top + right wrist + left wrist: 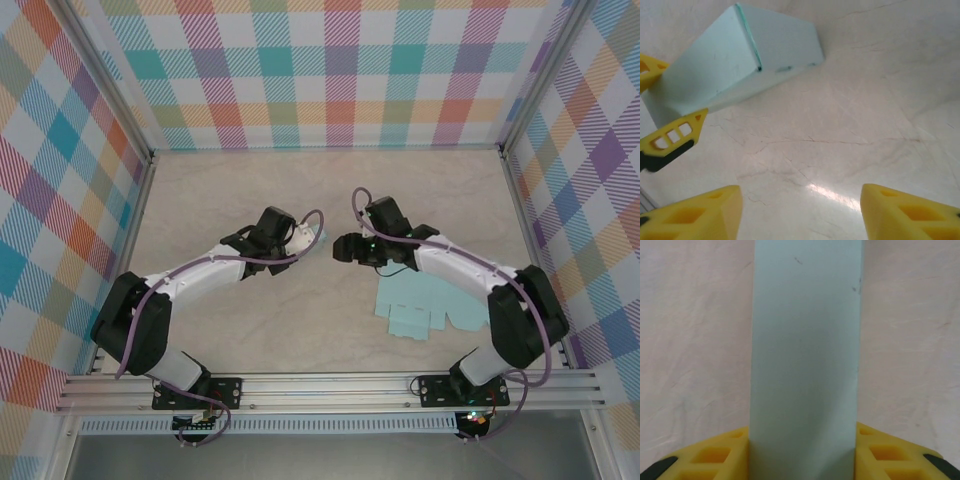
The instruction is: Fold the paper box
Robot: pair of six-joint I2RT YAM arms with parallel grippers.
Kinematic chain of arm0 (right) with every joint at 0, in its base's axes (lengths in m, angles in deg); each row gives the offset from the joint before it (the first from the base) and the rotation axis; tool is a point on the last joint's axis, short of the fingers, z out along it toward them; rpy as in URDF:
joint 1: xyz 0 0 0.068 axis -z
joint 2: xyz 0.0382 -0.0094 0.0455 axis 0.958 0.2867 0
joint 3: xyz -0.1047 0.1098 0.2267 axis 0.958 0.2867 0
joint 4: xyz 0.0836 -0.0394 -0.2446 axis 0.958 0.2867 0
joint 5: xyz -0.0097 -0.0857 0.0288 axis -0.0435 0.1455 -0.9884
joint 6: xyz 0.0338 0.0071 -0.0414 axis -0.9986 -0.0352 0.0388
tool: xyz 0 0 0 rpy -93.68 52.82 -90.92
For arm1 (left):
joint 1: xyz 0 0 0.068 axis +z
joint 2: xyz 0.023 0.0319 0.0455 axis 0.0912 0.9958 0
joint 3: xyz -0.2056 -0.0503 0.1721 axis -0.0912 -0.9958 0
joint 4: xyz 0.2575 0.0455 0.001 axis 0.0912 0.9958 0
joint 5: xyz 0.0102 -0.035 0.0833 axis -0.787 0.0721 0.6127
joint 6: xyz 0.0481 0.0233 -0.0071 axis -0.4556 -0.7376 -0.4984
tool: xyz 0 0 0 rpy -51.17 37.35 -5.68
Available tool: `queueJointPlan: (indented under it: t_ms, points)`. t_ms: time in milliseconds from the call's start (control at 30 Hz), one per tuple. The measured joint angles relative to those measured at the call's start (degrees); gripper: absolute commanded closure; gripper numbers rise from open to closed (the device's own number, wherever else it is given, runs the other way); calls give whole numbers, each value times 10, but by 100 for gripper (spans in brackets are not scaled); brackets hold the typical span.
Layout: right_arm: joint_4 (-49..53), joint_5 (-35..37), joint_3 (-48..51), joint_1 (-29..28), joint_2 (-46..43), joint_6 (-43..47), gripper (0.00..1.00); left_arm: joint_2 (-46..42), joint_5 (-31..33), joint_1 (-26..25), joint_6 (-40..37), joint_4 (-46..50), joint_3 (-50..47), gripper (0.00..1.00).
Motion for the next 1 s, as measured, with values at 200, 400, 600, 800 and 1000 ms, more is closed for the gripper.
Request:
queueJointPlan:
  t_ms: [200,400,600,800,1000]
  points:
    - [67,108,1,10,-114,19,0,5,113,5,-40,-99,-35,64]
    - [100,187,37,38,-215,18,1,75,202,37,-96,-232,-35,65]
    - [120,236,85,58,-265,0,0,147,239,69,-156,-355,-36,60]
    - [131,260,103,60,-284,-10,0,195,252,80,-194,-437,-37,56]
    - [143,275,103,66,-276,-24,0,196,238,79,-187,-451,-80,32]
